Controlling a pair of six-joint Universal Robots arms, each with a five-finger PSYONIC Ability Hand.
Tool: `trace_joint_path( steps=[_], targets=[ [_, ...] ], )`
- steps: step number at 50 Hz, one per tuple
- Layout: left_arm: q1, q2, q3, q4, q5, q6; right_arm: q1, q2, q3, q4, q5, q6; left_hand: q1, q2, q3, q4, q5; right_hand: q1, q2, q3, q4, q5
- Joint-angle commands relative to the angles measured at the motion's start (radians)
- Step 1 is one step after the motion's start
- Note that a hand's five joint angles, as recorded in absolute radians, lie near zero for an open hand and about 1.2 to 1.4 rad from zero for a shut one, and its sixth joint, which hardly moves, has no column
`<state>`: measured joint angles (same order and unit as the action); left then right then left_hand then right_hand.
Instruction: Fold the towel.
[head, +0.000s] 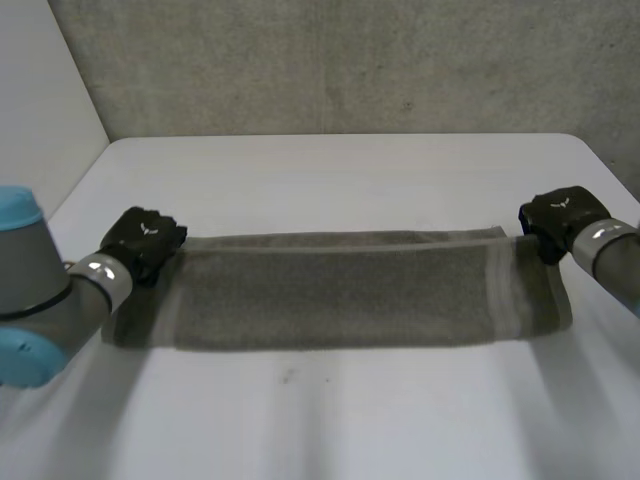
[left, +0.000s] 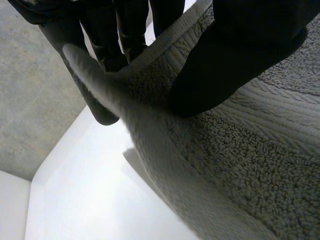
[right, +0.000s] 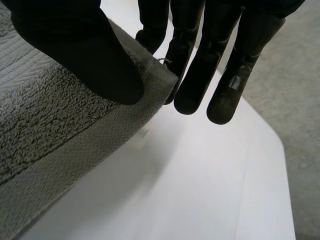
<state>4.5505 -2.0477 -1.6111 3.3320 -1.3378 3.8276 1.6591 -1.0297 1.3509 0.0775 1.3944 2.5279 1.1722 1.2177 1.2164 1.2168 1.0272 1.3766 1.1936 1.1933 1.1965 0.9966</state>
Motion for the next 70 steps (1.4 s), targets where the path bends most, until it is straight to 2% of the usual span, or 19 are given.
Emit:
trace_joint_path(
  steps=[1,11,12,13,14,15,16,17,22,28,32,38,40,46,49,56,65,69,70],
  targets=[
    [-0.024,-0.216,0.289,-0.002,-0.008,-0.065,0.04,0.167,-0.157,-0.165,0.043,0.051,0.224,0.179,0.18,0.18,0.195,0.02,0.203,0.203,0.2,0.225],
    [-0.048,-0.373,0.477,-0.002,-0.012,-0.089,0.073,0.299,-0.294,-0.255,0.095,0.048,0.224,0.179,0.18,0.18,0.195,0.02,0.203,0.203,0.2,0.225],
    [-0.048,-0.373,0.477,-0.002,-0.012,-0.089,0.076,0.318,-0.311,-0.252,0.098,0.046,0.224,0.179,0.18,0.18,0.195,-0.087,0.096,0.096,0.093,0.119],
    [-0.05,-0.38,0.482,-0.002,-0.012,-0.089,0.082,0.333,-0.326,-0.245,0.106,0.042,0.114,0.068,0.07,0.069,0.085,-1.181,-0.998,-0.997,-1.001,-0.975],
    [-0.05,-0.384,0.481,-0.003,-0.012,-0.088,0.082,0.333,-0.326,-0.245,0.106,0.042,-0.695,-0.741,-0.739,-0.74,-0.725,-1.192,-1.009,-1.008,-1.012,-0.986],
    [-0.05,-0.384,0.481,-0.003,-0.012,-0.088,0.093,0.341,-0.334,-0.242,0.126,0.04,-0.703,-0.749,-0.747,-0.748,-0.733,-1.202,-1.019,-1.019,-1.022,-0.997],
    [-0.048,-0.384,0.477,0.0,-0.009,-0.089,0.093,0.341,-0.334,-0.242,0.126,0.04,-0.968,-1.013,-1.012,-1.012,-0.997,-1.202,-1.019,-1.019,-1.022,-0.997],
    [-0.048,-0.381,0.474,0.0,-0.009,-0.092,0.103,0.339,-0.334,-0.243,0.145,0.041,-0.998,-1.043,-1.042,-1.042,-1.027,-1.202,-1.019,-1.019,-1.022,-0.997],
    [-0.053,-0.33,0.441,-0.008,-0.006,-0.095,0.111,0.278,-0.311,-0.239,0.161,0.049,-0.998,-1.043,-1.042,-1.042,-1.027,-1.202,-1.019,-1.019,-1.022,-0.997],
    [-0.053,-0.192,0.319,0.003,-0.003,-0.106,0.102,0.085,-0.169,-0.237,0.158,0.054,-0.998,-1.043,-1.042,-1.042,-1.027,-1.202,-1.019,-1.019,-1.022,-0.997],
    [-0.053,-0.027,0.182,0.004,-0.003,-0.179,0.1,-0.07,-0.034,-0.231,0.144,0.054,-0.998,-1.043,-1.042,-1.042,-1.027,-1.202,-1.019,-1.019,-1.022,-0.997],
    [-0.051,0.157,-0.018,0.023,-0.003,-0.343,0.099,-0.167,0.09,-0.177,0.104,0.054,-0.998,-1.043,-1.042,-1.042,-1.027,-1.202,-1.019,-1.019,-1.022,-0.997],
    [-0.05,0.191,-0.068,0.038,-0.004,-0.382,0.067,-0.197,0.149,-0.096,0.077,0.054,-0.998,-1.043,-1.042,-1.042,-1.027,-1.202,-1.019,-1.019,-1.022,-0.997],
    [-0.041,0.299,-0.249,0.138,-0.006,-0.505,0.001,-0.204,0.244,-0.036,0.015,0.057,-0.998,-1.043,-1.042,-1.042,-1.027,-1.202,-1.019,-1.019,-1.022,-0.997],
    [-0.041,0.313,-0.315,0.205,-0.008,-0.536,-0.029,-0.201,0.301,-0.061,-0.049,0.057,-0.998,-1.043,-1.042,-1.042,-1.027,-1.086,-0.903,-0.903,-0.906,-0.881],
    [-0.039,0.311,-0.389,0.323,-0.009,-0.539,-0.091,-0.13,0.364,-0.171,-0.178,0.058,-0.998,-1.043,-1.042,-1.042,-1.027,-0.878,-0.695,-0.694,-0.698,-0.672],
    [-0.038,0.307,-0.406,0.342,-0.009,-0.537,-0.101,-0.046,0.341,-0.193,-0.19,0.054,-0.998,-1.043,-1.042,-1.042,-1.027,-0.819,-0.636,-0.636,-0.639,-0.614],
    [-0.039,0.307,-0.408,0.343,-0.009,-0.537,-0.104,-0.021,0.329,-0.231,-0.19,0.054,-0.998,-1.043,-1.042,-1.042,-1.027,-0.524,-0.341,-0.341,-0.344,-0.318],
    [-0.039,0.305,-0.408,0.343,-0.008,-0.537,-0.104,-0.021,0.329,-0.231,-0.19,0.054,-0.998,-1.043,-1.042,-1.042,-1.027,-0.522,-0.339,-0.339,-0.342,-0.317]
  ],
)
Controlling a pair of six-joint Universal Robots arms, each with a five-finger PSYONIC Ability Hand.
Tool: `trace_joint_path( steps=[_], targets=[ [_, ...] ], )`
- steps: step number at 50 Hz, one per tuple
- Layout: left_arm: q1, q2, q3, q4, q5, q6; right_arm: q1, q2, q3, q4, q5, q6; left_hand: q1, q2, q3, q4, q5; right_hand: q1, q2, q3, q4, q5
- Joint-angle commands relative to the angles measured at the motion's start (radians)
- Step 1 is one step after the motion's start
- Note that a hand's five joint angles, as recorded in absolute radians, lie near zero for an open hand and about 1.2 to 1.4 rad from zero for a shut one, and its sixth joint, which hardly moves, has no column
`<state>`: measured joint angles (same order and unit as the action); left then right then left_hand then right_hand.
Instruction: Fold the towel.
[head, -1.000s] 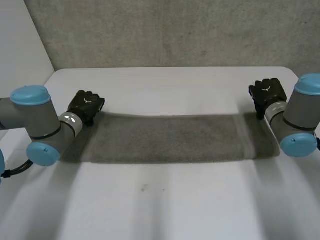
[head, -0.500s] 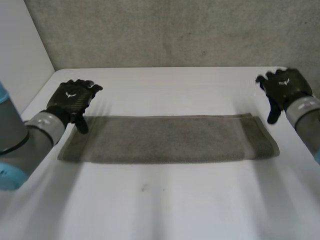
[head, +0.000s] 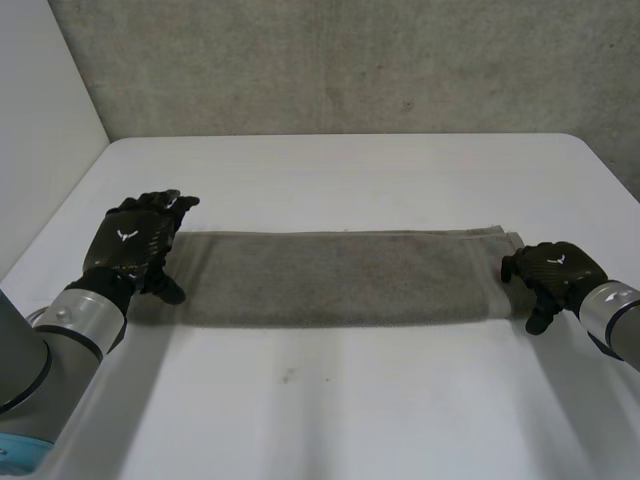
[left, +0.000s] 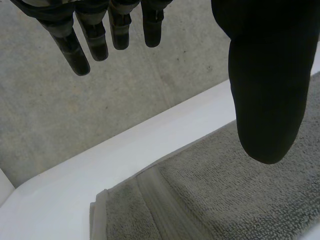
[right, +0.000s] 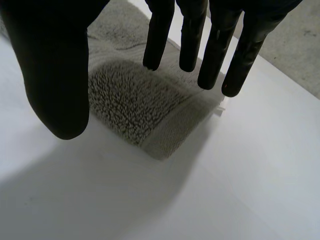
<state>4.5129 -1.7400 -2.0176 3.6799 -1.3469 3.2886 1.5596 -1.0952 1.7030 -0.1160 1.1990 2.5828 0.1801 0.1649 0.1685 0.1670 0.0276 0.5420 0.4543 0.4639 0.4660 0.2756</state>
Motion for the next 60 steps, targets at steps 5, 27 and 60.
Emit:
trace_joint_path(
  steps=[5,27,60],
  targets=[
    [-0.003,-0.004,-0.004,-0.005,0.002,0.003,-0.027,0.061,-0.04,-0.108,0.048,-0.001,-0.006,0.01,0.006,0.008,-0.028,0.854,0.942,0.932,0.93,0.946],
    [-0.001,0.005,-0.015,-0.005,0.0,0.003,-0.256,0.009,-0.233,0.025,0.125,-0.044,-0.006,0.01,0.006,0.008,-0.028,0.854,0.942,0.932,0.93,0.946],
    [-0.003,0.005,-0.029,-0.001,0.002,0.005,0.85,0.336,-0.551,-0.013,0.172,0.186,-0.006,0.01,0.006,0.008,-0.028,0.292,0.379,0.37,0.368,0.384]
  ],
)
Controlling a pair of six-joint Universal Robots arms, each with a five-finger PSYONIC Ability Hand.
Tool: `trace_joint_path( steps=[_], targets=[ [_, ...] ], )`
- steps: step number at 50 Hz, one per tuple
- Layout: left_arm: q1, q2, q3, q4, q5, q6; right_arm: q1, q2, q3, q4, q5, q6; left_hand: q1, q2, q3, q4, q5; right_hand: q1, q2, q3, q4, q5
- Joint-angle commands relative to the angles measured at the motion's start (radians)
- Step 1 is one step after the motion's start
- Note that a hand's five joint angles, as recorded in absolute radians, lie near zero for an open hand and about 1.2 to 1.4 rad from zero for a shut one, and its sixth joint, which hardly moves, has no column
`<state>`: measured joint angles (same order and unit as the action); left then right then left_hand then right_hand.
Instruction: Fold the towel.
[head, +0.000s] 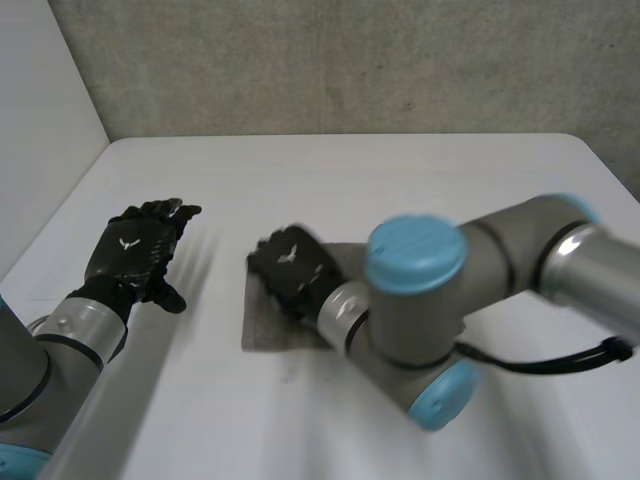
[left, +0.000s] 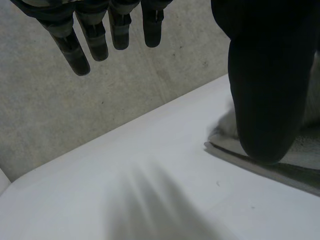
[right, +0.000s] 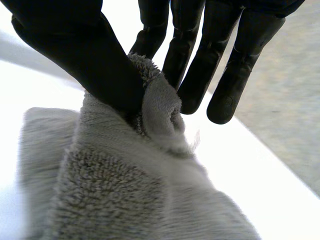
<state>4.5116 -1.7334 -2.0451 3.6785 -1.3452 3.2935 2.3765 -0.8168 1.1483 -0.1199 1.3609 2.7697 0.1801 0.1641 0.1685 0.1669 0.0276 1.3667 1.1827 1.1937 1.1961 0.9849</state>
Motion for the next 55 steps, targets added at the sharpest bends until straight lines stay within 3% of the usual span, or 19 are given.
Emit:
trace_joint_path(
  steps=[1,8,10,13,16,25,27,28,30,39,49,55],
  targets=[
    [-0.002,-0.001,-0.001,0.0,0.0,0.0,0.033,0.054,0.007,-0.004,0.017,0.001,-0.006,0.01,0.006,0.008,-0.028,-1.173,-0.989,-0.999,-1.002,-0.965],
    [-0.005,-0.003,-0.003,0.0,0.001,0.001,-0.028,-0.062,0.062,0.028,0.081,0.03,-0.006,0.01,0.006,0.008,-0.028,-1.192,-1.008,-1.019,-1.022,-0.985],
    [-0.005,-0.003,-0.003,0.0,0.001,0.003,-0.133,-0.146,0.143,0.042,0.093,0.063,-0.006,0.01,0.006,0.008,-0.028,-1.192,-1.008,-1.019,-1.022,-0.985],
    [-0.005,-0.003,-0.003,0.0,0.001,0.003,-0.18,-0.186,0.186,0.042,0.092,0.076,-0.006,0.01,0.006,0.008,-0.028,-1.192,-1.008,-1.019,-1.022,-0.985],
    [-0.006,-0.005,-0.003,0.0,0.001,0.003,-0.301,-0.252,0.325,0.042,0.086,0.076,-0.006,0.01,0.006,0.008,-0.028,-1.192,-1.008,-1.019,-1.022,-0.985],
    [-0.012,-0.014,-0.003,0.0,0.001,0.006,-0.447,-0.274,0.536,-0.027,0.066,0.045,-0.006,0.01,0.006,0.008,-0.028,-1.123,-0.939,-0.95,-0.953,-0.916],
    [-0.012,-0.015,-0.003,0.0,0.001,0.006,-0.48,-0.272,0.583,-0.084,0.047,0.03,-0.006,0.01,0.006,0.008,-0.028,-0.674,-0.49,-0.501,-0.503,-0.466],
    [-0.014,-0.015,-0.003,0.0,0.001,0.006,-0.48,-0.272,0.584,-0.084,0.047,0.03,-0.006,0.01,0.006,0.008,-0.028,-0.671,-0.487,-0.498,-0.5,-0.464],
    [-0.014,-0.015,-0.003,0.0,0.0,0.006,-0.503,-0.277,0.6,-0.138,0.044,0.025,-0.006,0.01,0.006,0.008,-0.028,-0.005,0.179,0.168,0.165,0.202],
    [-0.014,-0.009,-0.004,0.0,-0.002,0.005,-0.485,-0.323,0.502,-0.201,0.05,0.033,-0.006,0.01,0.006,0.008,-0.028,0.03,0.214,0.203,0.2,0.237],
    [-0.012,-0.002,-0.012,0.0,-0.002,0.005,-0.143,-0.179,0.165,-0.118,0.047,0.076,-0.006,0.01,0.006,0.008,-0.028,0.03,0.214,0.203,0.2,0.237],
    [-0.012,0.002,-0.012,0.0,-0.002,0.005,-0.034,-0.076,0.077,-0.058,0.017,0.076,-0.006,0.01,0.006,0.008,-0.028,0.03,0.214,0.203,0.2,0.237]
  ],
)
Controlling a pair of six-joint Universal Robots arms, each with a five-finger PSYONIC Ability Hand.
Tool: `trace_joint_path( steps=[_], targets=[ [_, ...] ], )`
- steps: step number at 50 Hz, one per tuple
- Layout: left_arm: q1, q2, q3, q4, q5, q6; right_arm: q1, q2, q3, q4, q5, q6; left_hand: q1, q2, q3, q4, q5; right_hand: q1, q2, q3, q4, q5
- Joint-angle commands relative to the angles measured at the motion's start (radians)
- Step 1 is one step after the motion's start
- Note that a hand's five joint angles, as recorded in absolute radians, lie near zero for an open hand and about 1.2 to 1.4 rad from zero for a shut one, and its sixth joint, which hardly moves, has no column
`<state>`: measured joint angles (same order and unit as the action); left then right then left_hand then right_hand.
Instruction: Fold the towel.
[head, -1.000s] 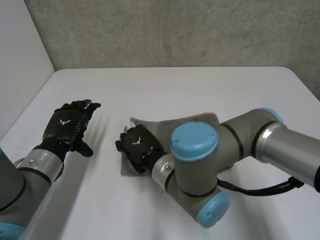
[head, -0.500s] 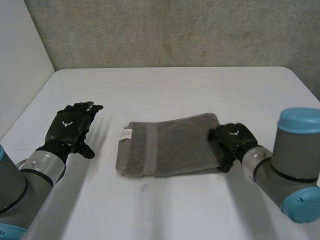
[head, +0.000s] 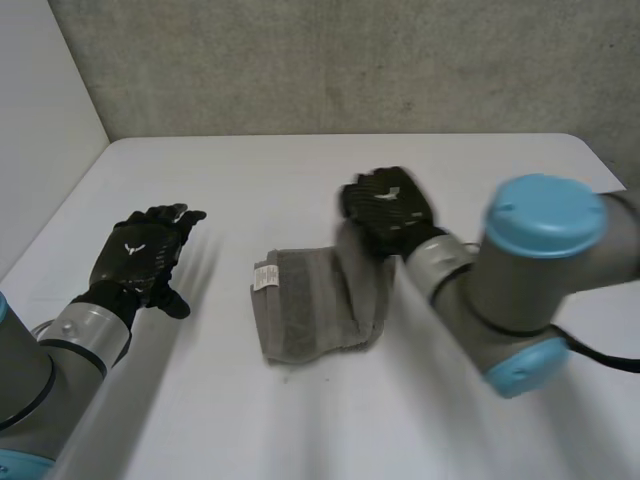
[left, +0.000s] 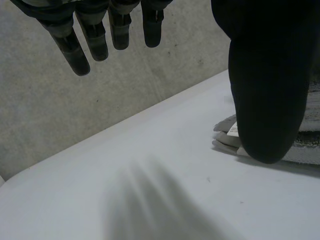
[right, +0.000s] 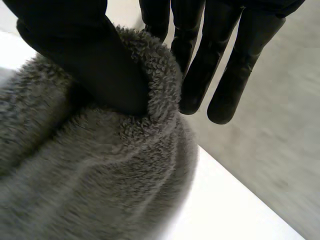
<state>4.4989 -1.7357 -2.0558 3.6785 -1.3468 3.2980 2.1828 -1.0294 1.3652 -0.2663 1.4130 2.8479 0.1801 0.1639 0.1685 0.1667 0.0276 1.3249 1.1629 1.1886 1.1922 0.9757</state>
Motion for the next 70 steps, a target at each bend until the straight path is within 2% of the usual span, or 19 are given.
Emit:
trace_joint_path(
  steps=[1,4,5,6,8,9,10,11,12,18,26,28,31,33,39,44,56,64,70],
  targets=[
    [0.002,0.005,-0.001,0.0,-0.002,0.0,0.187,0.156,-0.144,0.105,-0.045,-0.007,-0.006,0.011,0.006,0.008,-0.028,0.071,0.233,0.208,0.204,0.246],
    [0.002,0.011,0.0,0.0,-0.002,-0.001,0.212,0.187,-0.143,0.137,-0.046,-0.024,-0.006,0.011,0.006,0.008,-0.028,0.071,0.233,0.208,0.204,0.246],
    [0.003,0.019,0.003,-0.002,-0.003,-0.006,0.213,0.192,-0.141,0.148,-0.04,-0.031,-0.006,0.011,0.006,0.008,-0.028,-0.154,0.008,-0.018,-0.022,0.02],
    [0.002,0.027,0.008,-0.003,-0.005,-0.009,0.213,0.192,-0.141,0.148,-0.04,-0.031,-0.006,0.011,0.006,0.008,-0.028,-0.157,0.005,-0.02,-0.024,0.018],
    [0.0,0.033,0.012,-0.008,-0.005,-0.012,0.21,0.177,-0.135,0.162,-0.029,-0.022,-0.006,0.011,0.006,0.008,-0.028,-0.735,-0.573,-0.599,-0.603,-0.561],
    [-0.003,0.039,0.019,-0.012,-0.005,-0.017,0.21,0.176,-0.135,0.162,-0.029,-0.022,-0.006,0.011,0.006,0.008,-0.028,-0.738,-0.576,-0.602,-0.605,-0.563],
    [-0.003,0.039,0.019,-0.012,-0.005,-0.017,0.207,0.16,-0.129,0.168,-0.029,-0.016,-0.006,0.011,0.006,0.008,-0.028,-0.956,-0.794,-0.82,-0.823,-0.781],
    [-0.006,0.047,0.028,-0.014,-0.005,-0.027,0.207,0.16,-0.129,0.168,-0.029,-0.016,-0.006,0.011,0.006,0.008,-0.028,-0.958,-0.796,-0.822,-0.825,-0.783],
    [-0.006,0.047,0.028,-0.014,-0.005,-0.028,0.207,0.131,-0.121,0.174,-0.029,-0.007,-0.006,0.011,0.006,0.008,-0.028,-1.15,-0.988,-1.014,-1.018,-0.976],
    [-0.064,0.067,0.124,-0.052,-0.037,-0.117,0.134,0.005,-0.066,0.179,-0.029,0.059,-0.006,0.011,0.006,0.008,-0.028,-1.15,-0.988,-1.014,-1.018,-0.976],
    [-0.191,-0.033,0.359,-0.279,-0.127,-0.199,0.013,-0.083,-0.031,0.183,-0.019,0.279,-0.006,0.011,0.006,0.008,-0.028,-1.15,-0.988,-1.014,-1.018,-0.976],
    [-0.278,-0.126,0.477,-0.365,-0.156,-0.236,-0.012,-0.083,-0.029,0.196,-0.019,0.32,-0.006,0.011,0.006,0.008,-0.028,-1.15,-0.988,-1.014,-1.018,-0.976],
    [-0.31,-0.176,0.528,-0.402,-0.179,-0.255,-0.04,-0.064,-0.04,0.248,-0.02,0.364,-0.006,0.011,0.006,0.008,-0.028,-1.15,-0.988,-1.014,-1.018,-0.976],
    [-0.351,-0.276,0.61,-0.458,-0.244,-0.287,-0.055,-0.046,-0.047,0.283,-0.025,0.366,-0.006,0.011,0.006,0.008,-0.028,-1.15,-0.988,-1.014,-1.018,-0.976],
    [-0.382,-0.425,0.674,-0.512,-0.388,-0.29,-0.084,0.057,-0.081,0.351,-0.06,0.369,-0.006,0.011,0.006,0.008,-0.028,-1.15,-0.988,-1.014,-1.018,-0.976],
    [-0.382,-0.459,0.648,-0.515,-0.437,-0.287,-0.084,0.129,-0.107,0.361,-0.127,0.364,-0.006,0.011,0.006,0.008,-0.028,-1.15,-0.988,-1.014,-1.018,-0.976],
    [-0.406,-0.4,0.569,-0.506,-0.437,-0.255,-0.081,0.193,-0.159,0.389,-0.127,0.245,-0.006,0.011,0.006,0.008,-0.028,-1.15,-0.988,-1.014,-1.018,-0.976],
    [-0.445,-0.214,0.608,-0.512,-0.44,-0.236,-0.083,-0.058,-0.15,0.377,-0.077,0.206,-0.006,0.011,0.006,0.008,-0.028,-1.15,-0.988,-1.014,-1.018,-0.976],
    [-0.413,-0.018,0.681,-0.534,-0.436,-0.232,-0.125,-0.288,-0.152,0.377,0.11,0.206,-0.006,0.011,0.006,0.008,-0.028,-1.15,-0.988,-1.014,-1.018,-0.976]
  ],
)
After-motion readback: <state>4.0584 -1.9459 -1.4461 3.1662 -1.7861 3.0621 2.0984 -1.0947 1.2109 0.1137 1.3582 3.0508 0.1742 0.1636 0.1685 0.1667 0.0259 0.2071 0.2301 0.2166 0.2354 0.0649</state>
